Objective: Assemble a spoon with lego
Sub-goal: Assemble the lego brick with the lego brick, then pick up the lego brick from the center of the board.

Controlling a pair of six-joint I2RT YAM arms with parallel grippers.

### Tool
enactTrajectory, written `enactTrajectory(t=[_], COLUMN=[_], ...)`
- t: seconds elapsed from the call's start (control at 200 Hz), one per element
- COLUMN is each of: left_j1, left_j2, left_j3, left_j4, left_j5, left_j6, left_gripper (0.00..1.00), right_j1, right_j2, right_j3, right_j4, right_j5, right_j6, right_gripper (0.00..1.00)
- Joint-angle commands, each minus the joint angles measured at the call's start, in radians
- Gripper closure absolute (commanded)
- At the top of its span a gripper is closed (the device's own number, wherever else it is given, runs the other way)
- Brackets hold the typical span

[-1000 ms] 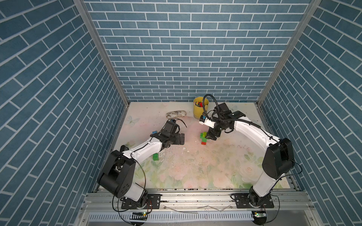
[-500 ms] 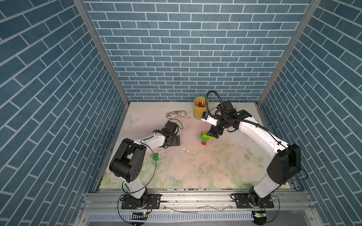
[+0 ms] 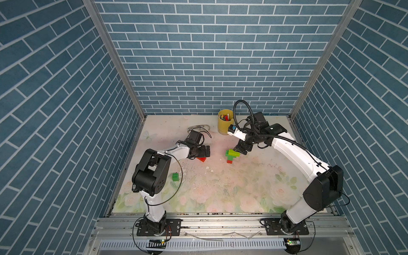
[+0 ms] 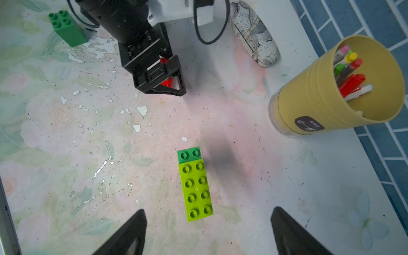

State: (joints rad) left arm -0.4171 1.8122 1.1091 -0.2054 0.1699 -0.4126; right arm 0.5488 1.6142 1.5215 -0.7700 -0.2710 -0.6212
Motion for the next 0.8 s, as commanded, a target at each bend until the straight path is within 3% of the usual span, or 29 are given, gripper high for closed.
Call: enactTrajectory(t=[0.0, 0.18, 0.3, 0.37, 0.62, 0.795], left_j1=[0.035, 0.152, 0.294, 0.366, 0.432, 0.434], left_j2=[-0.145, -0.43, -0.593, -0.665, -0.739, -0.726], left_j3=[-0.055, -0.194, -0.283, -0.321, -0.376, -0.38], left_j4=[0.014, -0.078, -0.163, -0.2, -0.235, -0.218], left_j5=[0.002, -0.009, -0.008, -0.01, -0.003, 0.02], left_j6=[0.016, 0.057, 0.063, 0.062, 0.051, 0.045], left_gripper=[0.01, 0.01, 0.01, 0.01, 0.01, 0.01], right_j1=[0.049, 0.167, 0.231, 0.261, 0.318, 0.33], right_j2=[0.04, 0.19, 0.376, 0.478, 0.807, 0.881], right_j3=[0.052, 0.156, 0.351, 0.438, 0.778, 0.813], right_j4=[0.048, 0.171, 0.116, 0.091, -0.065, -0.093], right_j5=[0.029, 0.215, 0.277, 0.25, 0.224, 0.188], right_j6=[0.066, 0.28, 0.456, 0.481, 0.514, 0.51], right_gripper=[0.11, 0.12, 0.15, 0.17, 0.2, 0.25])
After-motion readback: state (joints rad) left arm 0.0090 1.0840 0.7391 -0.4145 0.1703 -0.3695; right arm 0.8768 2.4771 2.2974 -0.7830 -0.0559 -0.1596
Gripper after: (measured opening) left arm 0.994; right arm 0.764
